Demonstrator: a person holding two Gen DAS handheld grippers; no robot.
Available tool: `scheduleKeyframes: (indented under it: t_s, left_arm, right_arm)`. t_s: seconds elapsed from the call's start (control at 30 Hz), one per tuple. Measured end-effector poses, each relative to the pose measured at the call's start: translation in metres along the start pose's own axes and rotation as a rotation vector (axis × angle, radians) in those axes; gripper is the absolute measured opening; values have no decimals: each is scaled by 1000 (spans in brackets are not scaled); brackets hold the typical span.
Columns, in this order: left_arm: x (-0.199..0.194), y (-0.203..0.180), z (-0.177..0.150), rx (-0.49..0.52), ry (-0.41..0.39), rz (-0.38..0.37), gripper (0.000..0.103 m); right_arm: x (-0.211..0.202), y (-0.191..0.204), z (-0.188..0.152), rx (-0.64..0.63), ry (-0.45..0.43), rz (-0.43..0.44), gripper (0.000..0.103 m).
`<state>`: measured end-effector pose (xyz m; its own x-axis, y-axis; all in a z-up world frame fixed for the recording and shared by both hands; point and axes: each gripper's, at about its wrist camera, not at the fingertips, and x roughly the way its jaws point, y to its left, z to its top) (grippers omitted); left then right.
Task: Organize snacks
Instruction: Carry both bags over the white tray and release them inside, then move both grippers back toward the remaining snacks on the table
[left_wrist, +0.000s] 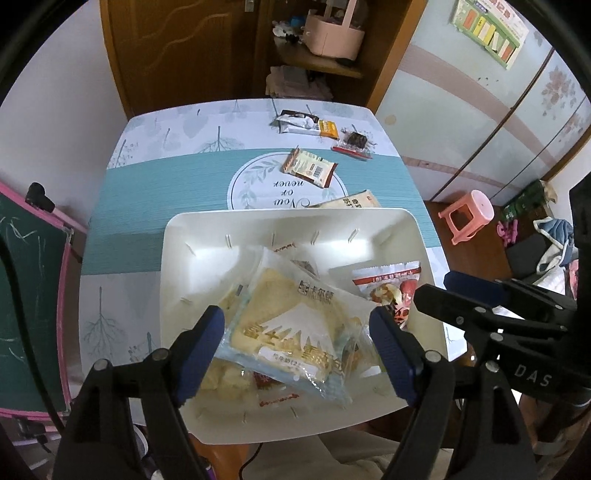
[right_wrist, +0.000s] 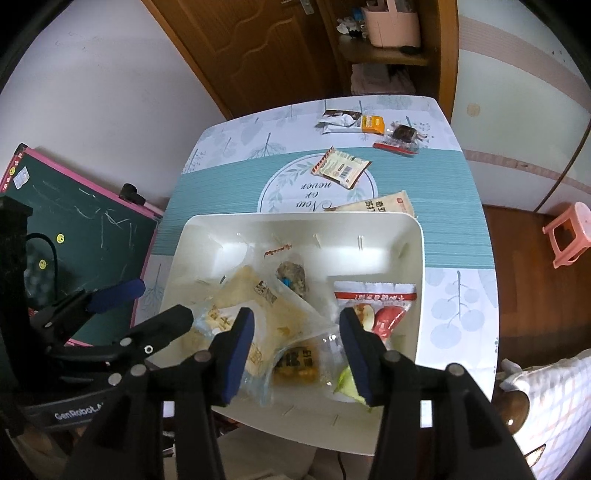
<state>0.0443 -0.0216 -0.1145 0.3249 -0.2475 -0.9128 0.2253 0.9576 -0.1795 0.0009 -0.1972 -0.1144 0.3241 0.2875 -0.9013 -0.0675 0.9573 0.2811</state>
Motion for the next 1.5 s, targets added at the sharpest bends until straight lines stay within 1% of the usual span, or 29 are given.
scheduleKeyframes:
  t_s: [0.3,0.6,0.8,0.93,1.07,1.23,1.4,1.47,1.5]
  left_arm:
    - [2,-1,1,-10,-3,3,80]
    - [11,-10,9,8,27,9,80]
    - [18,-11,21,-12,47,-4,80]
    - [26,-9,36,-29,67,-22,80]
    - [33,-12,58,-11,63,-16,80]
    - [46,-19,88,49,59,1,80]
    - [72,-32,125,142,65,27,80]
    - [88,-37,140,175,72,16,80]
    - [95,-39,147,187,78,14,80]
  right_arm:
    - [-1,-1,1,3,-2,9,49]
    - [0,-9,2,27,8,0,49]
    - [2,-15,5,40,7,-1,49]
    - [4,-25,13,68,11,1,49]
    - [4,-37,26,97,-2,-7,49]
    - [0,-51,52,112,-47,-55,49]
    - [1,-67,92,87,-96,-129,49]
    - [5,-76,113,78,-111,-168,51]
    - [7,-79,119,79,-113,-183,54]
